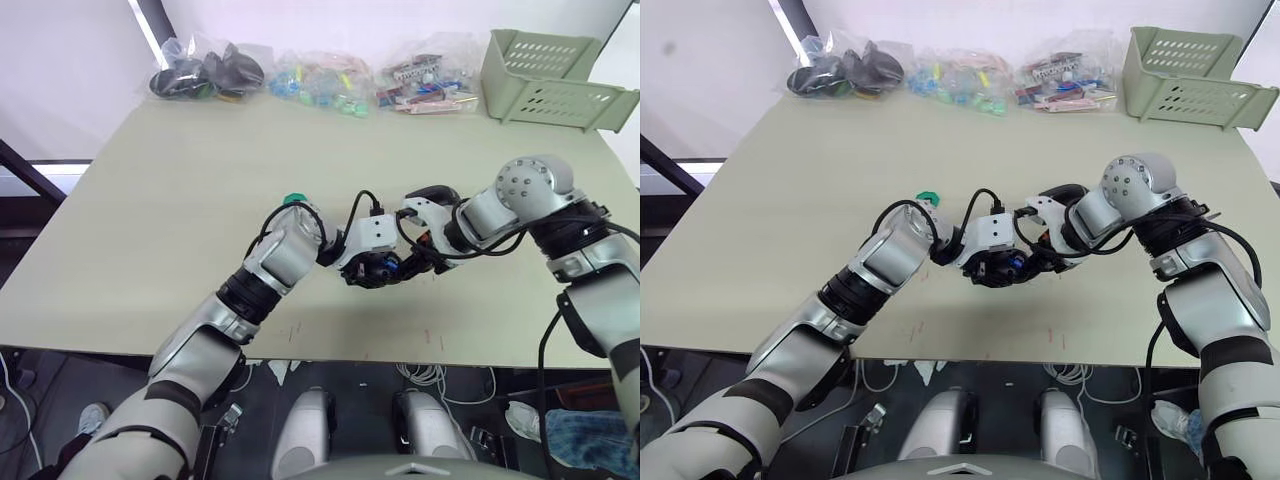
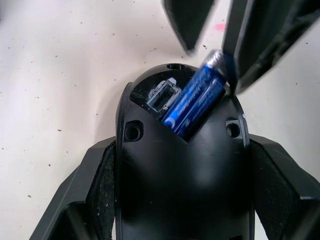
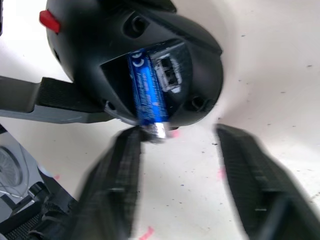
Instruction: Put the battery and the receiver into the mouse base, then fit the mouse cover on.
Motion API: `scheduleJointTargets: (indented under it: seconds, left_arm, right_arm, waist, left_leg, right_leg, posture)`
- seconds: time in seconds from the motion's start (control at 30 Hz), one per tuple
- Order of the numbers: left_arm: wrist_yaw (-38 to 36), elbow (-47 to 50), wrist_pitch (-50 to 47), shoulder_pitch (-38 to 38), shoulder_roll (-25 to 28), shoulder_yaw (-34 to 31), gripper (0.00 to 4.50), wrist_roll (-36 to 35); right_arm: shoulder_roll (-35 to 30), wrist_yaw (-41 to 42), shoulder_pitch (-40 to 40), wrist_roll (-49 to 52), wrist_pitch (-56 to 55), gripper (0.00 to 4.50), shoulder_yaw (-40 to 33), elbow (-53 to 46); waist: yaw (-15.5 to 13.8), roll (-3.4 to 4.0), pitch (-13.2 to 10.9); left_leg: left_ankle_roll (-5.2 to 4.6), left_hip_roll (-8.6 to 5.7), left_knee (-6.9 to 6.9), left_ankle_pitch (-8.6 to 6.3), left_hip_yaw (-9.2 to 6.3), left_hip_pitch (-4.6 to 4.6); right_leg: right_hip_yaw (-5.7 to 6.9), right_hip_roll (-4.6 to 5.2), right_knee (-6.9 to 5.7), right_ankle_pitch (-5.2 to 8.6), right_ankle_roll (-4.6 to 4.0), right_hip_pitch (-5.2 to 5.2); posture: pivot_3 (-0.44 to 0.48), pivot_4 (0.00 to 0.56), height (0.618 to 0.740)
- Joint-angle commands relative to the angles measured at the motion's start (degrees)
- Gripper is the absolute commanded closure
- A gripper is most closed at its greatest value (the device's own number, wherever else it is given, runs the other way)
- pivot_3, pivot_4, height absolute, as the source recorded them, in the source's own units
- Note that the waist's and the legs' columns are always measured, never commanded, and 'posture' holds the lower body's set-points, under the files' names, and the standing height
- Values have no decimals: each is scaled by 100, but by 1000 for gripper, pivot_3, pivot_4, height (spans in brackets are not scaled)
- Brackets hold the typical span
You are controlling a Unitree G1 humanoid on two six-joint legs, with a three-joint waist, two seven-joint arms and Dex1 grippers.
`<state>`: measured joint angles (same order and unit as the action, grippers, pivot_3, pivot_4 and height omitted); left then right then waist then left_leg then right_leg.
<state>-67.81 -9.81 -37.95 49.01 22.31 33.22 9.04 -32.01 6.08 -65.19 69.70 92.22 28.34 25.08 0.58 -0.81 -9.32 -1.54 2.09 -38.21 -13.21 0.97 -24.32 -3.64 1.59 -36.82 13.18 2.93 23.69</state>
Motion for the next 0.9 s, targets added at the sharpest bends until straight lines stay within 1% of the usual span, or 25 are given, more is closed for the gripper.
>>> scheduleJointTargets:
  seconds: [0.03, 0.13, 0.23, 0.27, 0.3, 0.37, 0.47, 0.53, 0.57, 0.63, 0.7, 0.73, 0.8, 0.83, 0.87, 0.9]
  left_arm:
    - [217, -361, 0, -204, -143, 304, 1496, 181]
    - [227, -414, 37, -186, -160, 289, 1496, 187]
    - [235, -453, 64, -179, -176, 276, 1496, 196]
    - [238, -462, 77, -185, -172, 272, 1496, 199]
    - [240, -469, 86, -188, -170, 270, 1496, 201]
    - [248, -472, 96, -194, -167, 263, 1496, 204]
    - [255, -478, 84, -192, -168, 239, 1496, 196]
    - [253, -489, 89, -189, -170, 236, 1496, 195]
    - [250, -490, 86, -190, -168, 233, 1496, 196]
    - [264, -476, 28, -169, -154, 292, 1496, 269]
    - [240, -444, -4, -182, -156, 281, 1496, 240]
    - [225, -431, -12, -190, -152, 269, 1496, 220]
    - [217, -399, -46, -190, -135, 269, 1496, 219]
    - [214, -384, -65, -189, -130, 268, 1496, 213]
    - [205, -355, -84, -195, -114, 272, 1496, 210]
    - [187, -324, -95, -209, -88, 279, 1496, 206]
  right_arm:
    - [-427, 116, -67, 267, 28, 1953, -129, -446]
    - [-984, 174, 144, 573, 28, 1953, -256, -1113]
    - [-1340, 193, 448, 893, 28, 1953, -554, -1574]
    - [-1503, 240, 803, 767, -12, 1953, -847, -2155]
    - [-1614, 269, 1061, 666, -45, 1953, -1055, -2575]
    - [-1813, 333, 1821, 694, -242, 1953, -1661, -3274]
    - [-2064, 864, 3012, 101, -1271, 1953, -2187, -4525]
    - [-1877, 1049, 3887, 282, -1679, 1953, -2810, -4944]
    - [-1735, 1227, 4356, -39, -2246, 1953, -2976, -5256]
    - [-1481, 1420, 5147, -1010, -3368, 1953, -2946, -5704]
    - [-950, 1608, 5564, -1072, -3895, 1953, -3130, -5622]
    - [-855, 1754, 5675, -1358, -4220, 1953, -3071, -5639]
    - [-692, 1867, 5855, -2238, -4901, 1953, -2678, -5635]
    - [-590, 1923, 5928, -2578, -5208, 2463, -2523, -5612]
    - [-453, 2173, 6050, -2769, -5604, 2754, -2445, -5567]
    - [-414, 2354, 6113, -3054, -5896, 3231, -2290, -5469]
  waist:
    - [-6, 0, 0]
    - [-57, 3, -2]
    - [-58, 2, -1]
    - [-57, 2, -1]
    - [-92, 2, -1]
    - [-145, 1, 0]
    - [-151, 4, 0]
    - [-142, -2, 3]
    - [-137, -1, 3]
    - [-139, 0, 4]
    - [-118, 1, 4]
    - [-113, 2, 4]
    - [-113, 4, 4]
    - [-114, -2, 7]
    - [-118, -3, 8]
    - [-122, -1, 8]
  left_leg:
    - [0, -1, 0, 0, 0, 0]
    - [0, -5, -10, 0, -15, -22]
    - [-2, -9, -11, -1, -25, -34]
    - [-2, -9, -10, -1, -24, -33]
    - [-2, -9, -10, -1, -25, -33]
    - [-2, -9, -11, -1, -43, -40]
    - [-2, -15, -10, -1, -53, -46]
    - [-2, -17, -9, -1, -54, -43]
    - [-2, -16, -12, -1, -58, -41]
    - [-2, -17, -12, -1, -62, -39]
    - [-2, -16, -15, -1, -62, -37]
    - [-2, -16, -15, -1, -62, -34]
    - [-2, -16, -21, -1, -61, -31]
    - [-2, -16, -21, -1, -59, -30]
    - [-1, -17, -22, 0, -57, -30]
    - [-1, -16, -21, -1, -57, -30]
  right_leg:
    - [0, 0, 0, 0, 0, 0]
    - [16, 7, 3, 0, 0, 7]
    - [36, 19, 14, 0, -1, 7]
    - [35, 19, 14, 0, 0, 7]
    - [36, 19, 14, 0, 0, 7]
    - [53, 18, 16, 5, 7, 6]
    - [62, 21, 21, 12, 17, 2]
    - [57, 22, 21, 14, 22, 2]
    - [63, 20, 20, 17, 26, -3]
    - [67, 16, 20, 17, 28, -5]
    - [62, 12, 15, 18, 30, -2]
    - [63, 11, 14, 18, 30, -3]
    - [58, 10, 6, 16, 33, -3]
    - [57, 10, 6, 16, 33, -3]
    - [61, 10, 6, 16, 33, -3]
    - [62, 9, 7, 16, 32, -3]
  posture:
    - [0, 150, 740]
    - [0, 150, 740]
    - [0, 150, 740]
    - [0, 150, 740]
    - [0, 150, 740]
    - [0, 150, 740]
    - [0, 150, 740]
    - [0, 150, 740]
    - [0, 150, 740]
    - [0, 150, 740]
    - [0, 150, 740]
    - [0, 150, 740]
    - [0, 150, 740]
    - [0, 150, 740]
    - [0, 150, 740]
    - [0, 150, 740]
